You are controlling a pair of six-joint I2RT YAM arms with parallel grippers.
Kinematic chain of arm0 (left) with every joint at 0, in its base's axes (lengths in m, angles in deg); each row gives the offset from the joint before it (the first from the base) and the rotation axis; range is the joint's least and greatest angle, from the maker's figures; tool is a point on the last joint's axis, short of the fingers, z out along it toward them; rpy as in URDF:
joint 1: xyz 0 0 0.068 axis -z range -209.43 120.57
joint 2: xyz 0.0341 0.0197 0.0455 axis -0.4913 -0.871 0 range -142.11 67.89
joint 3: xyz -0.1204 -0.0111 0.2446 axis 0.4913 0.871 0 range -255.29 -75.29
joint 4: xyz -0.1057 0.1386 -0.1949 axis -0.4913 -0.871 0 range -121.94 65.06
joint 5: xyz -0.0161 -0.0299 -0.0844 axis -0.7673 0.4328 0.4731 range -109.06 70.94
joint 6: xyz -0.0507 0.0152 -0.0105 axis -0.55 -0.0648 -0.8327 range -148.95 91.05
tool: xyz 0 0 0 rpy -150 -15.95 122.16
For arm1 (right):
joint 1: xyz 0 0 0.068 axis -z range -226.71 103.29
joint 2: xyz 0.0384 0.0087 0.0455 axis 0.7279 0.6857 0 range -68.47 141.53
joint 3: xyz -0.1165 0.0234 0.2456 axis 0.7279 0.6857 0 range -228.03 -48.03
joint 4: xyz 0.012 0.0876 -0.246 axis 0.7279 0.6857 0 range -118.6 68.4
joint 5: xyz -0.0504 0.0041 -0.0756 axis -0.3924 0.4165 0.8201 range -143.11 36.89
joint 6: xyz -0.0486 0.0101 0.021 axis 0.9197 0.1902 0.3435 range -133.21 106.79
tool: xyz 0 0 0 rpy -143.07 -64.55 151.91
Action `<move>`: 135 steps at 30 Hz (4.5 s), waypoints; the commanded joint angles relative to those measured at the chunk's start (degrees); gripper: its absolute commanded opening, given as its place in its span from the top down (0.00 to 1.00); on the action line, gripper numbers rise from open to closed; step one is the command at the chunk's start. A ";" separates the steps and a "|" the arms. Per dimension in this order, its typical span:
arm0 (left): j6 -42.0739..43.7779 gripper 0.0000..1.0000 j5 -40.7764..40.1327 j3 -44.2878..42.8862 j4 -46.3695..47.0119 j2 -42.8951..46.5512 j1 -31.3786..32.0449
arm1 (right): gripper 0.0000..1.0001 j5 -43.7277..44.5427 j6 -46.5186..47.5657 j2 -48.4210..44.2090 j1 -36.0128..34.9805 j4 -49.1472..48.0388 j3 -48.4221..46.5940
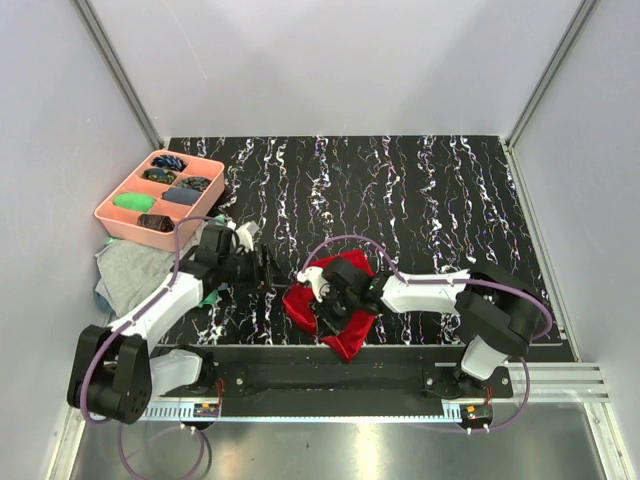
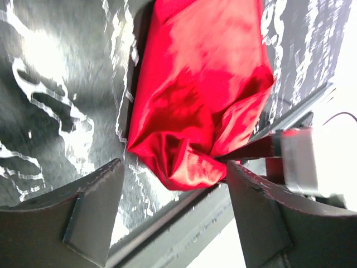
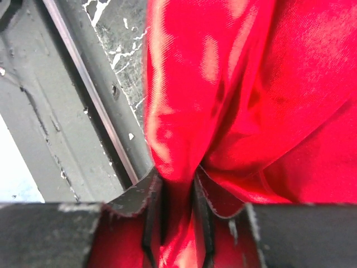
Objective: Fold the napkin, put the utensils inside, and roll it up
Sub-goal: Roll the napkin with the utensil
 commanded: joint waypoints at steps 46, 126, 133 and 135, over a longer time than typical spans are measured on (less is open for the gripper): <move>0.61 0.46 -26.57 0.30 5.44 -11.89 17.51 | 0.77 -13.66 -0.46 8.02 8.58 -3.87 0.29; 1.31 0.20 -12.26 -2.70 9.30 -5.39 6.35 | 0.83 -2.56 -6.53 2.13 1.10 -16.88 6.18; -0.01 0.17 -7.76 0.91 16.16 -6.71 6.44 | 0.83 -14.09 -7.40 6.97 8.39 -16.79 3.81; -0.27 0.17 -7.14 1.70 17.92 -7.50 6.44 | 0.84 -17.25 -7.58 8.55 10.32 -16.79 2.85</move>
